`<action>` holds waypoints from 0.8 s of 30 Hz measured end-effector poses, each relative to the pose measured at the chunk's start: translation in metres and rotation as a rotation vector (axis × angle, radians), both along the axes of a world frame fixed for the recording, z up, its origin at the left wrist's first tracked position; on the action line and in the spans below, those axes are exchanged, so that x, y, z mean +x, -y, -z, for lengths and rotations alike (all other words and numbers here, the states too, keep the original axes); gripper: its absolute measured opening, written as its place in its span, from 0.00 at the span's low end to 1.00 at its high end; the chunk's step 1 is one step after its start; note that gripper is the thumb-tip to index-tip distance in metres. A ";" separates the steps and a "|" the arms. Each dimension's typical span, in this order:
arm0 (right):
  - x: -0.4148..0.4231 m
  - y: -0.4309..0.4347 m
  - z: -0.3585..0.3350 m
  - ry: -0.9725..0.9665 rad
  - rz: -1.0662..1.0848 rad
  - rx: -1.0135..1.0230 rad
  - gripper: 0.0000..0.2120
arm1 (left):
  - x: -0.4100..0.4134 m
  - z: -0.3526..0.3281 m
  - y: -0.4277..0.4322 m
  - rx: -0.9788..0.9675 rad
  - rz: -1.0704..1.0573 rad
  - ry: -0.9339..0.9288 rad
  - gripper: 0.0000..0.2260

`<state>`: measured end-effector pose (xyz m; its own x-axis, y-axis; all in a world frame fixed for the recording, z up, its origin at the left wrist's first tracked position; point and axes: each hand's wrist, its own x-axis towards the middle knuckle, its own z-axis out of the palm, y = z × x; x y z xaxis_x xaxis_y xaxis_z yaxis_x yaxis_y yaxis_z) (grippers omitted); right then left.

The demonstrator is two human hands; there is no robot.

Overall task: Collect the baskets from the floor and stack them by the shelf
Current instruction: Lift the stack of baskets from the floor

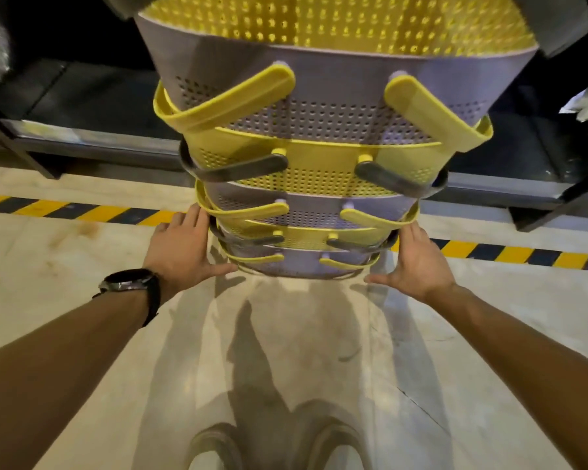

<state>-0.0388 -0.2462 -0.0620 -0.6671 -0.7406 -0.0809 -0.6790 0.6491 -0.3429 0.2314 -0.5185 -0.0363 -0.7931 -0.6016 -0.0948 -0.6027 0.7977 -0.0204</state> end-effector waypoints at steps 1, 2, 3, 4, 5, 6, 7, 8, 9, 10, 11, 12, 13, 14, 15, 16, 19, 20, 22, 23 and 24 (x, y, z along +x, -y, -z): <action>0.001 0.000 0.000 0.031 0.011 -0.036 0.60 | -0.003 -0.001 -0.001 0.003 0.007 -0.008 0.41; 0.003 0.000 0.001 0.062 0.026 -0.071 0.59 | -0.005 -0.001 -0.001 0.011 0.010 -0.017 0.41; 0.006 0.000 0.001 0.094 0.042 -0.100 0.58 | -0.006 -0.001 -0.002 0.024 0.010 -0.026 0.41; 0.009 0.002 0.002 0.129 0.058 -0.122 0.58 | -0.007 -0.002 -0.002 0.039 0.010 -0.034 0.41; 0.012 0.003 0.003 0.169 0.072 -0.148 0.57 | -0.006 -0.002 -0.002 0.050 0.013 -0.045 0.42; 0.015 0.005 0.003 0.210 0.086 -0.185 0.58 | -0.006 -0.002 -0.002 0.056 0.020 -0.063 0.43; 0.017 0.006 0.003 0.247 0.100 -0.227 0.58 | -0.006 -0.001 -0.002 0.060 0.026 -0.085 0.44; 0.019 0.007 0.002 0.277 0.115 -0.266 0.59 | -0.005 -0.001 -0.003 0.065 0.029 -0.106 0.46; 0.020 0.007 0.001 0.296 0.131 -0.299 0.59 | -0.005 0.000 -0.002 0.069 0.027 -0.124 0.47; 0.020 0.007 0.000 0.304 0.145 -0.327 0.60 | -0.005 0.000 -0.002 0.074 0.022 -0.144 0.48; 0.021 0.007 -0.001 0.305 0.156 -0.351 0.60 | -0.005 0.000 -0.001 0.080 0.017 -0.164 0.49; 0.020 0.006 -0.002 0.303 0.162 -0.365 0.61 | -0.005 0.000 0.000 0.085 0.015 -0.182 0.50; 0.019 0.006 -0.003 0.305 0.162 -0.371 0.62 | -0.006 0.001 0.001 0.087 0.015 -0.193 0.50; 0.018 0.006 -0.004 0.312 0.156 -0.369 0.63 | -0.006 0.002 0.001 0.088 0.015 -0.199 0.50; 0.018 0.006 -0.005 0.327 0.144 -0.364 0.63 | -0.007 0.003 0.001 0.094 0.013 -0.206 0.50; 0.018 0.006 -0.006 0.347 0.127 -0.362 0.63 | -0.007 0.003 0.000 0.103 0.009 -0.214 0.51; 0.023 0.009 -0.001 0.407 0.094 -0.381 0.63 | -0.008 0.005 0.000 0.121 0.001 -0.224 0.52; 0.026 0.010 0.001 0.425 0.103 -0.396 0.64 | -0.008 0.006 0.000 0.121 0.002 -0.220 0.52; 0.032 0.015 0.006 0.453 0.135 -0.413 0.64 | -0.007 0.007 0.001 0.126 0.001 -0.215 0.51; 0.033 0.018 0.009 0.461 0.150 -0.412 0.64 | -0.007 0.007 0.001 0.129 -0.001 -0.214 0.51; 0.034 0.020 0.011 0.466 0.162 -0.408 0.65 | -0.006 0.008 0.001 0.131 -0.003 -0.213 0.51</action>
<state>-0.0053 -0.2657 -0.0725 -0.7363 -0.6655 -0.1221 -0.3032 0.4859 -0.8198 0.2252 -0.5198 -0.0444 -0.8021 -0.5972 -0.0031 -0.5843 0.7837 0.2108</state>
